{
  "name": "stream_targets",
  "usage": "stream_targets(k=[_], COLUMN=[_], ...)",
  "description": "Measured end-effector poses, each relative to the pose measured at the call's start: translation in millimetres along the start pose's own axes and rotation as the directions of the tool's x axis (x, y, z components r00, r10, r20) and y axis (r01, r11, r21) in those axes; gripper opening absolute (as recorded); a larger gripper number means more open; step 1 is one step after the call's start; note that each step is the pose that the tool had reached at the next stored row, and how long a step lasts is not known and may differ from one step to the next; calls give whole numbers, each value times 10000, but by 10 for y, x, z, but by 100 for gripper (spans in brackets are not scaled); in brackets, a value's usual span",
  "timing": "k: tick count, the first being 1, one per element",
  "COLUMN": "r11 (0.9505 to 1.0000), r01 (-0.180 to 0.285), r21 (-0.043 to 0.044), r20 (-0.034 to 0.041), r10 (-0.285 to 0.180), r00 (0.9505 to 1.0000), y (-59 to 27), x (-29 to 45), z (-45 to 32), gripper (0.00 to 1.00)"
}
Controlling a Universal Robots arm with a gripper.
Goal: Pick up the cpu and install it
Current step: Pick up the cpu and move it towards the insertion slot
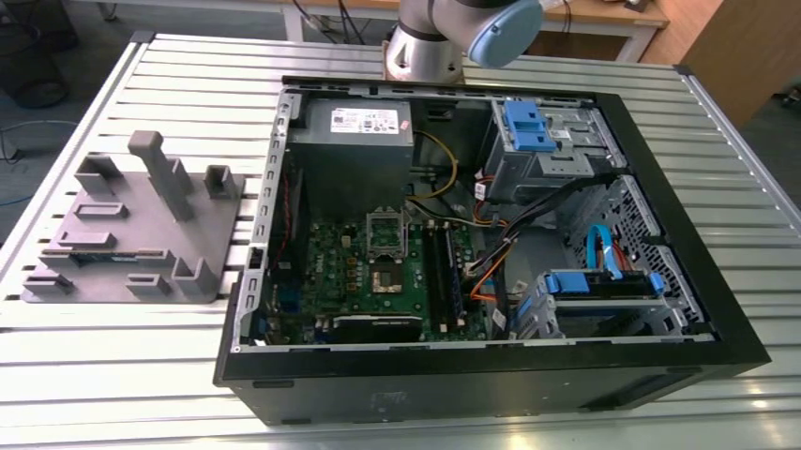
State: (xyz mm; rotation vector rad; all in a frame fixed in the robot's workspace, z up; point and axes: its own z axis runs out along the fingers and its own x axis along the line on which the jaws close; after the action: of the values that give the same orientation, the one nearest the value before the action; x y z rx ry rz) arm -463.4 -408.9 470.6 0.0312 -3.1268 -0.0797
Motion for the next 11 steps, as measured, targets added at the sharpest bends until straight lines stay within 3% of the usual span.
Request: stream_targets(k=[11], r11=[10000], r01=[0], r21=[-1], r20=[1], r10=[0], r00=[10000], y=[-10], x=[-3], z=[199], gripper=[47])
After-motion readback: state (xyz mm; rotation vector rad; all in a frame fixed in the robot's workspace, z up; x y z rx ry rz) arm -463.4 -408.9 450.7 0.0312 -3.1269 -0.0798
